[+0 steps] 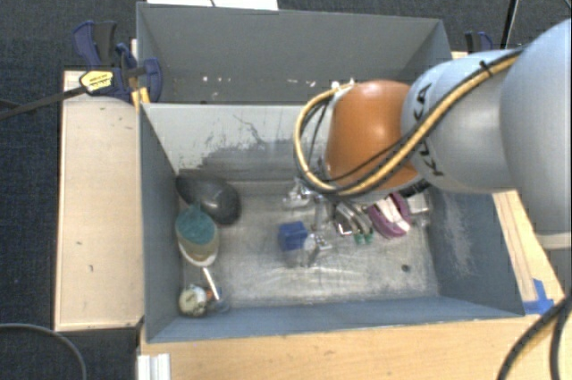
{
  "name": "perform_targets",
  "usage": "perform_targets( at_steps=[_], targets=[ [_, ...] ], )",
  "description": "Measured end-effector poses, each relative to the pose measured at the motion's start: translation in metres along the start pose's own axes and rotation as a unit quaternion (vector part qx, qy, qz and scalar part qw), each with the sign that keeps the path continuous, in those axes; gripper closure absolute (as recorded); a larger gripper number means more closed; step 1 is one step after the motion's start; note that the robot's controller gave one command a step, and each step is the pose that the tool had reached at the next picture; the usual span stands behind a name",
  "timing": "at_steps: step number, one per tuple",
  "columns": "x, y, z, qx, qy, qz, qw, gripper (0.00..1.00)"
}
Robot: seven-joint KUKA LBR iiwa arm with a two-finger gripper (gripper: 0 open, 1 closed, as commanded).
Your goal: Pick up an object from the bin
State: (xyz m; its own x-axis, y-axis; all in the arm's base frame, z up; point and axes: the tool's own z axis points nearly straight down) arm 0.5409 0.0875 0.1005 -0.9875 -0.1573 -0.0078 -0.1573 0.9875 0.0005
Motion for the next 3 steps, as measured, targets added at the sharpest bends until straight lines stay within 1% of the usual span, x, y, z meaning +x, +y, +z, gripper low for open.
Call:
perform_targets(
  at_steps=[1, 2, 3],
  targets=[
    [0.004, -0.006, 0.027, -0.001, 0.0005, 0.029, 0.9996, 0.0],
    [0.013, 0.003, 0.026, 0.001, -0.0037, 0.066, 0.9978, 0.0],
    [0.011, 0.004, 0.024, 0.0, -0.0061, 0.067, 0.9978, 1.0]
  ],
)
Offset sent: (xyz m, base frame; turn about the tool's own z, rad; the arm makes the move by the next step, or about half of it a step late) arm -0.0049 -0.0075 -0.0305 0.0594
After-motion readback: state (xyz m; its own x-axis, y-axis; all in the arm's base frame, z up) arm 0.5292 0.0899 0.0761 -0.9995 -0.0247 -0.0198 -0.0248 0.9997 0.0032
